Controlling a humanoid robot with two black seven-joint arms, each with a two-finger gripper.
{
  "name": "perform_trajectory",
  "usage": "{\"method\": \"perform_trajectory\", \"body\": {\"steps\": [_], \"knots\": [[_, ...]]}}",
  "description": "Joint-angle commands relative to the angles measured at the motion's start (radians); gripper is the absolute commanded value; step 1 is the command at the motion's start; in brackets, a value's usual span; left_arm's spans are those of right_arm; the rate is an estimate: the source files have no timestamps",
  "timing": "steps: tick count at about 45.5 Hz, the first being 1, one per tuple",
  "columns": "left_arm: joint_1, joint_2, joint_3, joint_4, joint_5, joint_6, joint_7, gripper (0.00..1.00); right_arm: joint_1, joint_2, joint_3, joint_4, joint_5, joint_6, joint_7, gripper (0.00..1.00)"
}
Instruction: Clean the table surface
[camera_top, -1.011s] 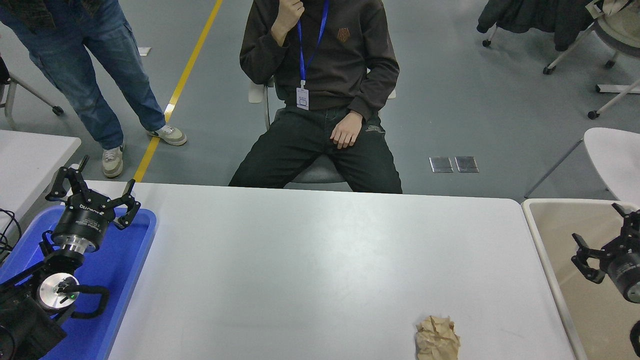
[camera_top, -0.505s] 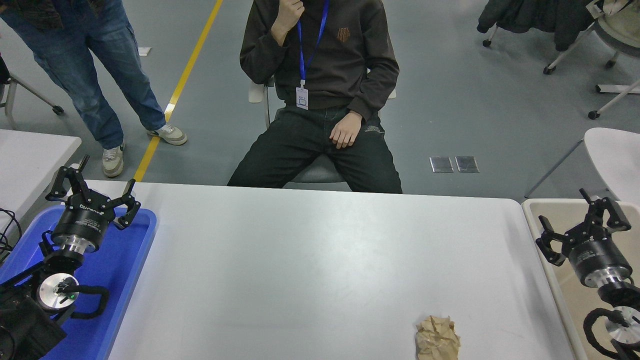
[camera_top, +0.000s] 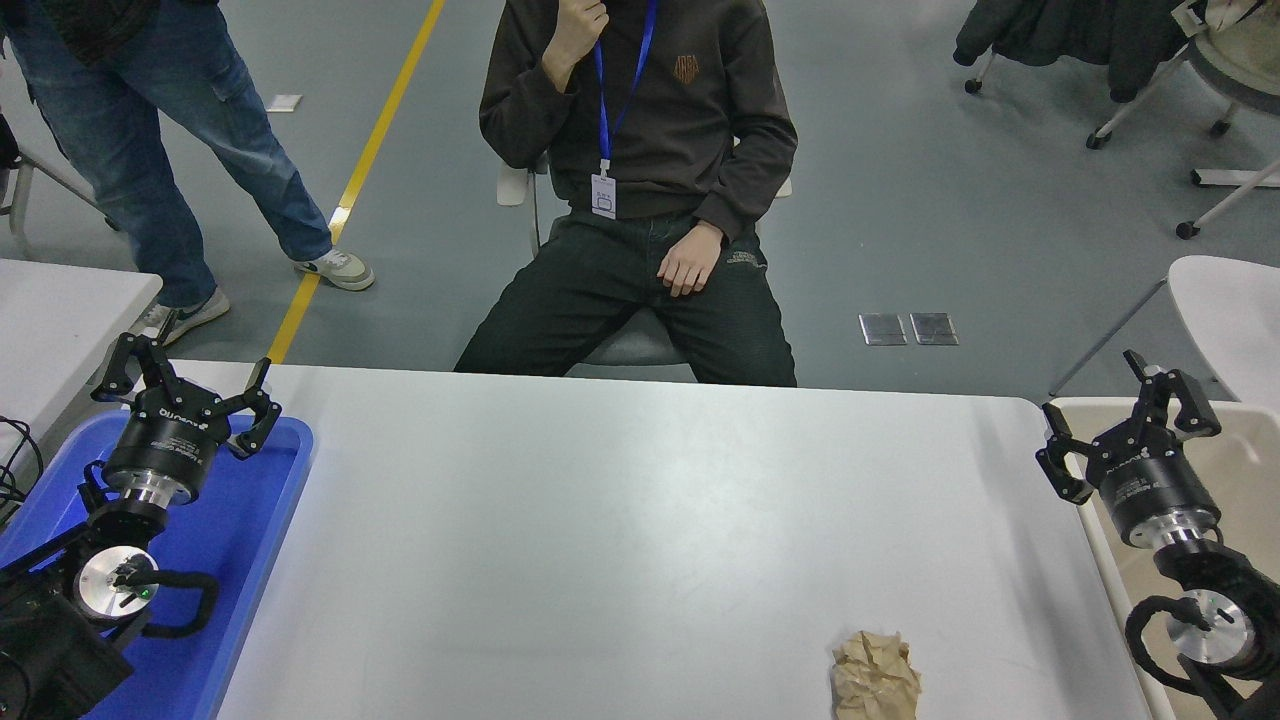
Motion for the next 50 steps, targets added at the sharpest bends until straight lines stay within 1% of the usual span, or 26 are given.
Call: {"method": "perform_trajectory", "body": {"steps": [1,7,14,21,24,29,35,42,45,50], "knots": [[0.000,0.000,0.000,0.000,0.000,-0.002,0.000,1.00,-0.003,-0.075,-0.038,0.072,0.006,0.025,-0.145,0.98],[0.000,0.000,0.000,0.000,0.000,-0.002,0.000,1.00,-0.017,-0.155,-0.055,0.168,0.006,0.030,-0.171,0.98],[0.000,0.000,0.000,0.000,0.000,-0.002,0.000,1.00,-0.037,-0.267,-0.058,0.295,-0.010,0.035,-0.246,0.98],[0.000,0.000,0.000,0.000,0.000,-0.002,0.000,1.00,-0.049,-0.365,-0.068,0.389,-0.013,0.117,-0.329,0.98],[0.000,0.000,0.000,0.000,0.000,-0.002,0.000,1.00,-0.049,-0.389,-0.087,0.427,-0.036,0.150,-0.350,0.98],[0.000,0.000,0.000,0.000,0.000,-0.002,0.000,1.00,-0.065,-0.406,-0.101,0.493,-0.117,0.209,-0.353,0.98],[0.000,0.000,0.000,0.000,0.000,-0.002,0.000,1.00,-0.077,-0.405,-0.101,0.565,-0.276,0.262,-0.353,0.98],[0.000,0.000,0.000,0.000,0.000,-0.002,0.000,1.00,-0.077,-0.409,-0.105,0.654,-0.391,0.285,-0.360,0.98],[0.000,0.000,0.000,0.002,0.000,-0.002,0.000,1.00,-0.068,-0.409,-0.113,0.692,-0.453,0.306,-0.389,0.98],[0.000,0.000,0.000,0.000,0.000,-0.002,0.000,1.00,-0.068,-0.411,-0.111,0.774,-0.523,0.332,-0.504,0.98]]}}
